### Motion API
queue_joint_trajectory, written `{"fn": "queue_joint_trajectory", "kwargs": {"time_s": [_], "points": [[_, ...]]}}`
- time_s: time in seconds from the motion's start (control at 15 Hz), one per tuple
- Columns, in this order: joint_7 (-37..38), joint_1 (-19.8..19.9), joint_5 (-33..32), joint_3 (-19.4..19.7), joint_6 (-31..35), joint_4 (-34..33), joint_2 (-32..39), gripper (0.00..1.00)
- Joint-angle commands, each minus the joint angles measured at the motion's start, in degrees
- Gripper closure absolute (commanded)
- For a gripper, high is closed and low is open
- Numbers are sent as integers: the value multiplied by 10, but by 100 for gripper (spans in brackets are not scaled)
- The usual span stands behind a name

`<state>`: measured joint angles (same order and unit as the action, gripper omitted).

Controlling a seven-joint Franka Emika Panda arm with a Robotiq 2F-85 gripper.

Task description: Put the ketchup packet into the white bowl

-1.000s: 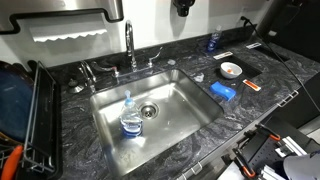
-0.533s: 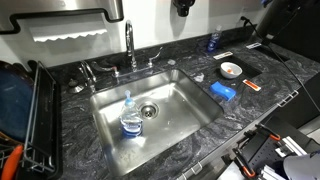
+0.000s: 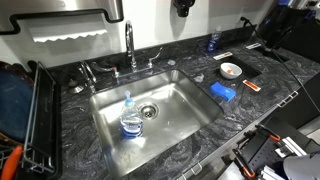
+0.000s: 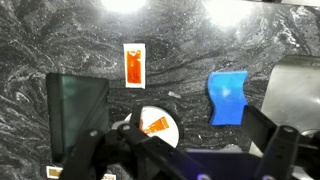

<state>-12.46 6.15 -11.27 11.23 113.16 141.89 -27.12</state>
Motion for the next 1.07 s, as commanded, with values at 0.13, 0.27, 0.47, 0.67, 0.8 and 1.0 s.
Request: {"fn": "queue_joint_trajectory", "kwargs": {"time_s": [0.13,0.27,0.47,0.67,0.8,1.0], "points": [[-25,22,-2,25,31,35,10,0],[-42,25,-6,33,48,50,8,0],[-84,30,-17,47,90,83,3,0],[-133,34,-26,65,146,113,3,0],[-107,31,-11,53,113,91,12,0],[-105,30,-11,50,113,89,12,0]]}}
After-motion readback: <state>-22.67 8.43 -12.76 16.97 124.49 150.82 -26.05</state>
